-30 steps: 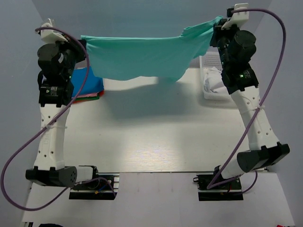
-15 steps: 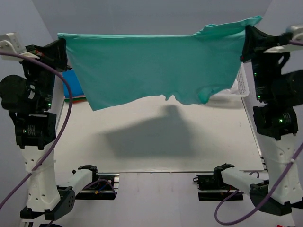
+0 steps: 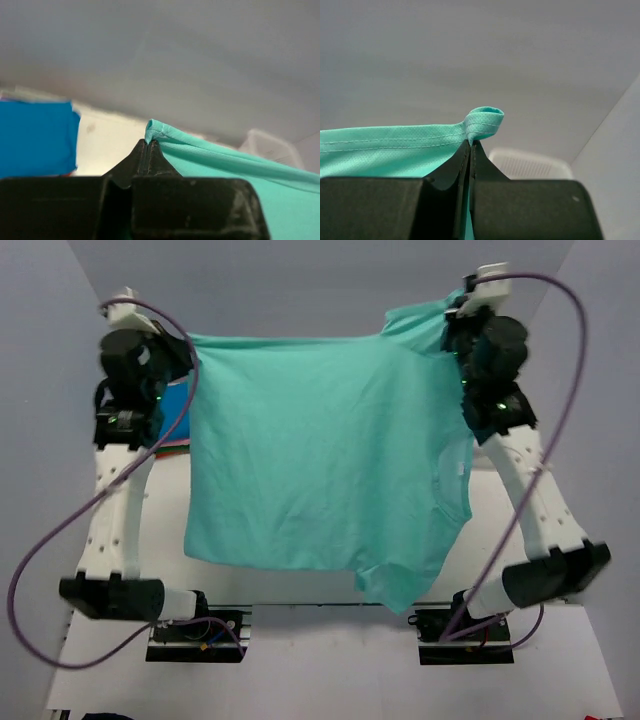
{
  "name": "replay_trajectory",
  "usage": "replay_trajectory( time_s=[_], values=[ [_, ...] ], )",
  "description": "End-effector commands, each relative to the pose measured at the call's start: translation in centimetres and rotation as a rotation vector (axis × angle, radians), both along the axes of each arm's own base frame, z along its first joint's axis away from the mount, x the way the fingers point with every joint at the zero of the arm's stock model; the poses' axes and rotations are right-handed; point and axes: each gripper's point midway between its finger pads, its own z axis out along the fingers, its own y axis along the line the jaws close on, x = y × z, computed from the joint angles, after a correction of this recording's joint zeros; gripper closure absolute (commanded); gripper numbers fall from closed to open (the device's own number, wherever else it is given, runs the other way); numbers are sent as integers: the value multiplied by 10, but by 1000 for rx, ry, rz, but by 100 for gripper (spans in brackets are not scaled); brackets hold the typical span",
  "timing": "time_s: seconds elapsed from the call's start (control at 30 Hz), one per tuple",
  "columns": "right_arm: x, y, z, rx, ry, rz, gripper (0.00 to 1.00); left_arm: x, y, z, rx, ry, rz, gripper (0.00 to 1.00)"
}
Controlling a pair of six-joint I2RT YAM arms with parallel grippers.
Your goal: Fold and stack the t-shirts
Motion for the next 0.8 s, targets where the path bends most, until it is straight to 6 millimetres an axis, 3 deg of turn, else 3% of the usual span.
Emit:
replay_trajectory(
  time_s=[0.0, 0.03, 0.07, 0.13, 0.17, 0.23, 0.27, 0.3, 0.33, 0.37, 0.4, 0.43, 0.47, 0.63, 0.73, 0.77],
  values=[
    [44, 10, -85, -46, 196, 10, 100, 35, 13, -100, -1, 230, 71, 100],
    [50, 14, -99, -25, 228, 23, 100, 42, 13, -118, 2, 259, 71, 100],
    [61, 17, -133, -37, 296, 32, 100, 53, 10, -146, 4, 313, 58, 100],
    [74, 33, -170, -49, 349, 109, 100, 66, 10, -192, 9, 388, 58, 100],
    [79, 43, -196, -62, 395, 151, 100, 74, 12, -235, 27, 469, 68, 100],
    [91, 52, -230, -73, 453, 188, 100, 87, 19, -265, 33, 512, 97, 100],
    [106, 56, -268, -89, 536, 191, 100, 93, 19, -278, 35, 539, 97, 100],
    [113, 57, -269, -88, 540, 183, 100, 104, 21, -310, 44, 604, 110, 100],
    [119, 53, -279, -88, 560, 169, 100, 108, 21, -323, 46, 637, 110, 100],
    [130, 54, -308, -106, 625, 159, 100, 119, 19, -324, 43, 634, 98, 100],
    [134, 56, -316, -113, 640, 166, 100, 125, 19, -333, 44, 648, 97, 100],
    [136, 57, -324, -125, 655, 170, 100, 131, 18, -356, 47, 691, 97, 100],
    [139, 59, -346, -137, 695, 174, 100, 142, 18, -350, 54, 667, 95, 100],
    [143, 63, -351, -141, 680, 194, 100, 158, 18, -359, 64, 681, 92, 100],
    [131, 59, -351, -158, 688, 193, 100, 147, 19, -377, 68, 729, 91, 100],
    [129, 59, -356, -170, 684, 192, 100, 144, 19, -374, 68, 727, 91, 100]
  ],
)
